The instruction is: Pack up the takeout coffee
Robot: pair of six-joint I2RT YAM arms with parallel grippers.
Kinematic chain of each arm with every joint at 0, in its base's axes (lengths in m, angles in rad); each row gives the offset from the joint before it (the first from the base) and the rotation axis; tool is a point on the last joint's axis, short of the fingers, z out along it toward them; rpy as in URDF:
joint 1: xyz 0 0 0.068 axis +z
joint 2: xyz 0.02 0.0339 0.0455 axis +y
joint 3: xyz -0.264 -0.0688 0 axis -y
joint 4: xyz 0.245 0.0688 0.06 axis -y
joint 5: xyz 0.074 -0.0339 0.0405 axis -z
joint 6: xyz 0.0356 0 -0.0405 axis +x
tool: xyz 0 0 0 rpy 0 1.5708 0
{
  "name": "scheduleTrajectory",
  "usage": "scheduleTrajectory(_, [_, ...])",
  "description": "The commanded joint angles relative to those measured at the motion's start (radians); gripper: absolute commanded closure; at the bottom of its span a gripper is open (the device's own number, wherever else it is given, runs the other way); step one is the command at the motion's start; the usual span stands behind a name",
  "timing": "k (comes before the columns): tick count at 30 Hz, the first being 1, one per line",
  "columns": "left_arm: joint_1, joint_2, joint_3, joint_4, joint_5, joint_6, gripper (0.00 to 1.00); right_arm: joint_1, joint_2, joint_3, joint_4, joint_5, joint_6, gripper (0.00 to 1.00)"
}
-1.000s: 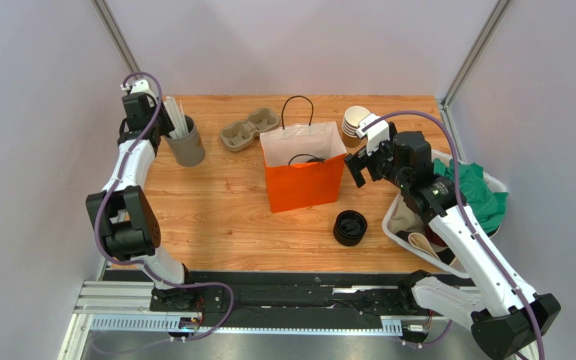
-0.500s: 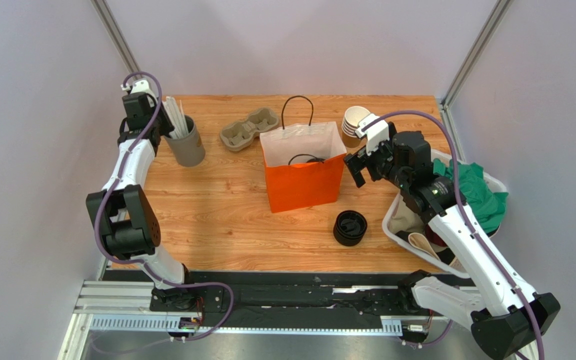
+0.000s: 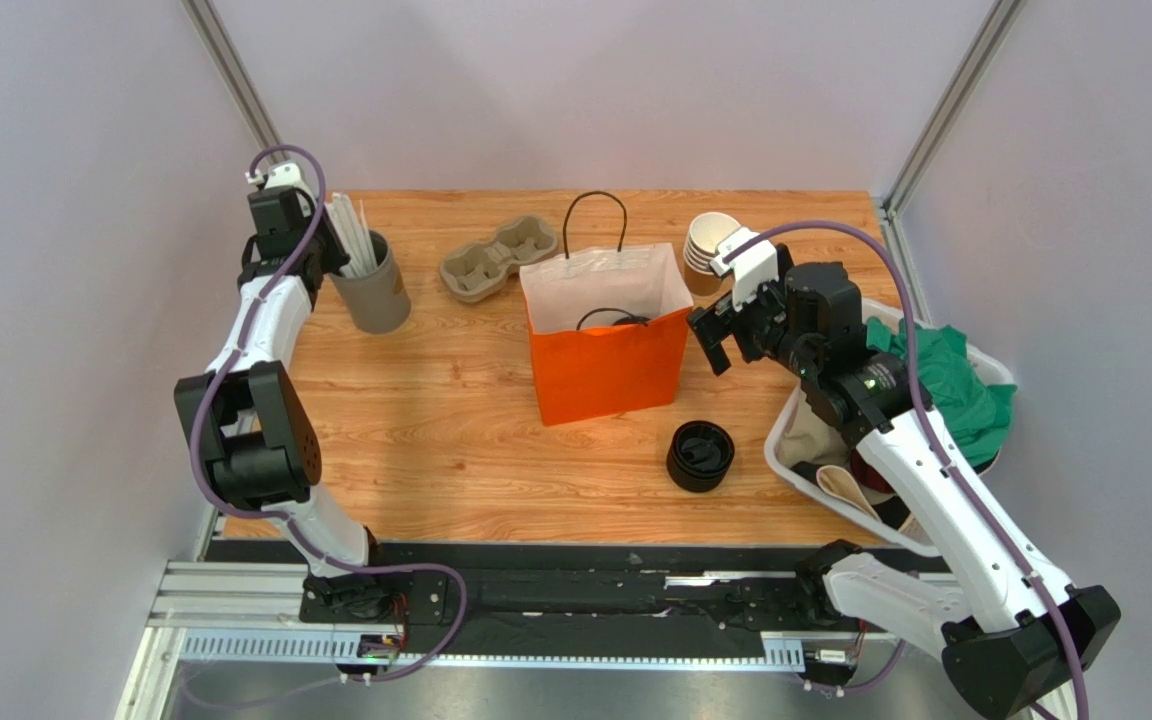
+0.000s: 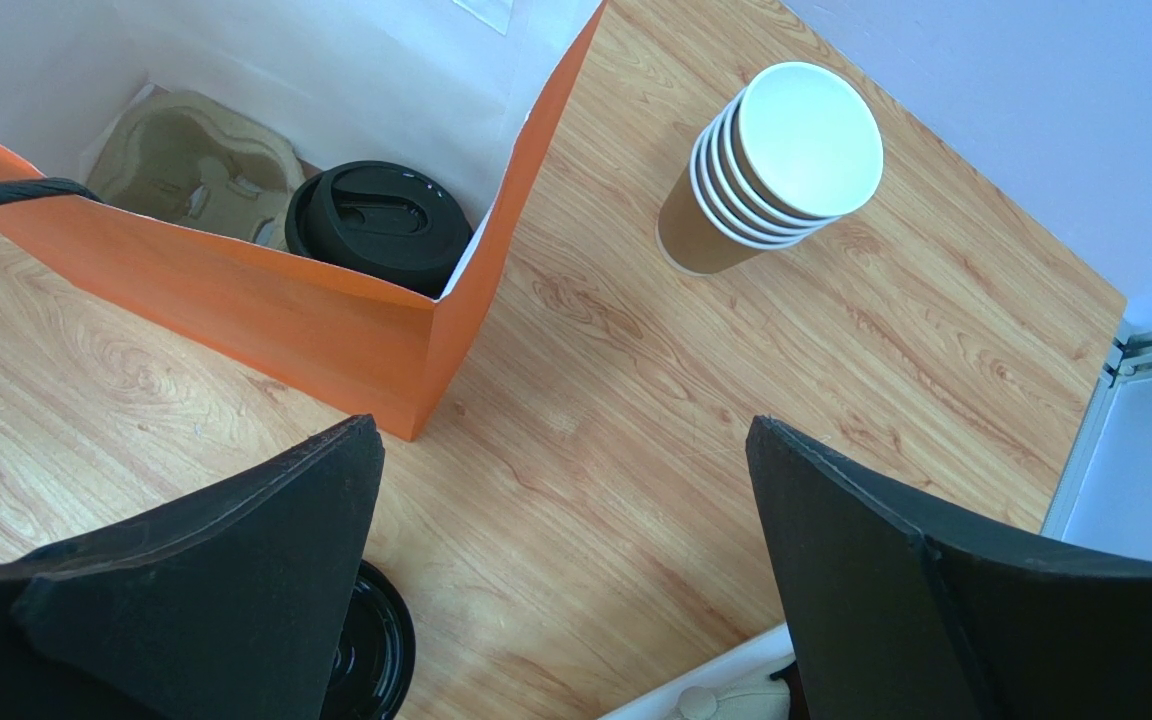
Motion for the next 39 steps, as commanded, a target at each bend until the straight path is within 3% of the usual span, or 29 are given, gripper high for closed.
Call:
scheduleTrajectory(1, [0.007, 0.009, 0.054, 0.003, -0.014, 0.004, 0.66, 0.005, -0.003, 0.023, 0.020, 0.005, -0.007, 0.01])
scheduleTrajectory(8, [0.007, 0.012, 0.059, -0.002, -0.014, 0.003, 0.68, 0.005, -0.001, 0.023, 0.020, 0.004, -0.007, 0.01])
scheduleTrajectory(12, [0.009, 0.018, 0.062, -0.002, -0.016, 0.004, 0.76, 0.005, 0.000, 0.023, 0.020, 0.002, -0.007, 0.02])
scheduleTrajectory(22, [0.009, 0.017, 0.069, -0.014, -0.014, 0.006, 0.79, 0.005, 0.006, 0.023, 0.019, 0.003, -0.005, 0.01])
scheduleTrajectory(28, [0.009, 0.003, 0.068, -0.016, 0.007, 0.003, 0.94, 0.005, 0.011, 0.025, 0.020, 0.005, -0.005, 0.01])
scheduleTrajectory(39, [0.007, -0.060, 0.026, 0.032, 0.105, 0.021, 0.94, 0.005, 0.014, 0.025, 0.020, 0.007, -0.004, 0.01])
